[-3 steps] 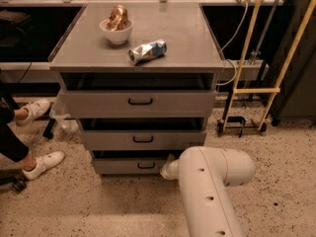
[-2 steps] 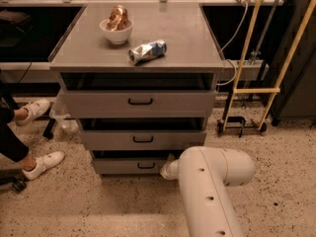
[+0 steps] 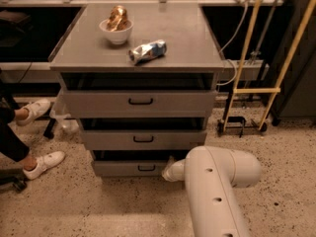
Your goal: Open bottom drawer
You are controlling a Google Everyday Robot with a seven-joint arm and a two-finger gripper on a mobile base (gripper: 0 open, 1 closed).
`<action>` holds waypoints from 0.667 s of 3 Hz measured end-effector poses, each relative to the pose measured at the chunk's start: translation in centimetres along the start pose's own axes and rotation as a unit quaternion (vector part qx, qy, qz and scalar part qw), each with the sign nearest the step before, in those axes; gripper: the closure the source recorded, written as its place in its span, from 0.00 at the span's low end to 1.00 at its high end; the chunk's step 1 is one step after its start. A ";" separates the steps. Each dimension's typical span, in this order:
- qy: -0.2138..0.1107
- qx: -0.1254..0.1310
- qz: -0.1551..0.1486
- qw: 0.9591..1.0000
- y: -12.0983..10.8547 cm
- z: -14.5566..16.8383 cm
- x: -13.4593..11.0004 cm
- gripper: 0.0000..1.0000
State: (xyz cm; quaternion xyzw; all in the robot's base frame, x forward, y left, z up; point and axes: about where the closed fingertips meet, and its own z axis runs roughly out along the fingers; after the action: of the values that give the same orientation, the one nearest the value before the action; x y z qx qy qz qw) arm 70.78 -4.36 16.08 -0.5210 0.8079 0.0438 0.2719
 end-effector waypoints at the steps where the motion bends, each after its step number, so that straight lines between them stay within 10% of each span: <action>1: 0.000 0.000 0.000 1.000 -0.2 -0.7 -0.4 1.00; 2: 0.000 0.000 0.000 1.000 -0.3 -1.1 -0.6 1.00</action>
Offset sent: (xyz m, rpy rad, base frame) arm -0.3069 -0.0387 -0.0301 0.2505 0.1581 0.1649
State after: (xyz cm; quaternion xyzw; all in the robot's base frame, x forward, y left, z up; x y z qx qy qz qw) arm 70.78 -4.36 17.41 -0.5210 0.8079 0.0438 0.2720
